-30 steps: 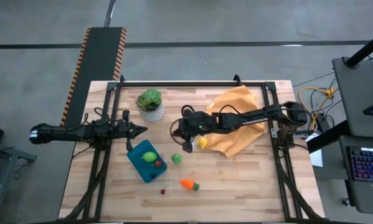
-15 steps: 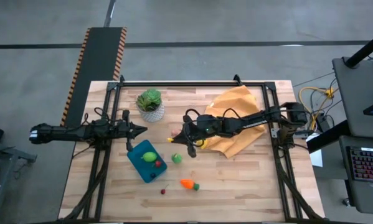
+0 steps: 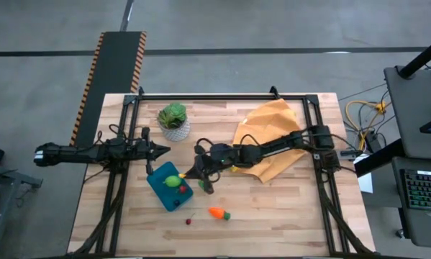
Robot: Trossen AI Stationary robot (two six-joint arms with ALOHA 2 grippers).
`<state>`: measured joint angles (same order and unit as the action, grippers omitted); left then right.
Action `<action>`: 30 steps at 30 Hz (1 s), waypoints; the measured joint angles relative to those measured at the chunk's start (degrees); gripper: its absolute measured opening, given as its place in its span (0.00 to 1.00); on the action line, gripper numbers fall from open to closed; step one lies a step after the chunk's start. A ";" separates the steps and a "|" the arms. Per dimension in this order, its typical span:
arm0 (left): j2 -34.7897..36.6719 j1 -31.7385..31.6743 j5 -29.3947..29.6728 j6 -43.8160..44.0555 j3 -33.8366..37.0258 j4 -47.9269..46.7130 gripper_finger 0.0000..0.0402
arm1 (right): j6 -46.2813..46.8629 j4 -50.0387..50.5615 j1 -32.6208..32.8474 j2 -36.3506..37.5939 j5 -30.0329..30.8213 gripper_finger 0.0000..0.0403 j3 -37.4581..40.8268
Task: Pick and placing Produce into tupperware
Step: Put the yellow corn into the blue bin
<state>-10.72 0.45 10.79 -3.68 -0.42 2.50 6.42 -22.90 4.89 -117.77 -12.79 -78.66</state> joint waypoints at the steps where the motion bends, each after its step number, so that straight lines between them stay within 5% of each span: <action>1: -0.02 0.00 0.00 0.00 0.01 0.00 0.00 | 0.21 -0.04 0.10 -1.11 -0.98 0.03 -1.24; 17: 0.02 0.00 0.00 -0.02 0.01 0.00 0.00 | -2.56 21.48 2.18 -11.78 -2.67 0.03 -20.84; 30: 0.03 0.00 0.00 -0.02 -0.01 0.00 0.00 | -3.33 25.78 2.43 -11.83 -2.43 0.03 -21.36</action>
<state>-10.70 0.45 10.79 -3.70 -0.42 2.51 3.09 2.87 7.32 -129.60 -15.22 -100.02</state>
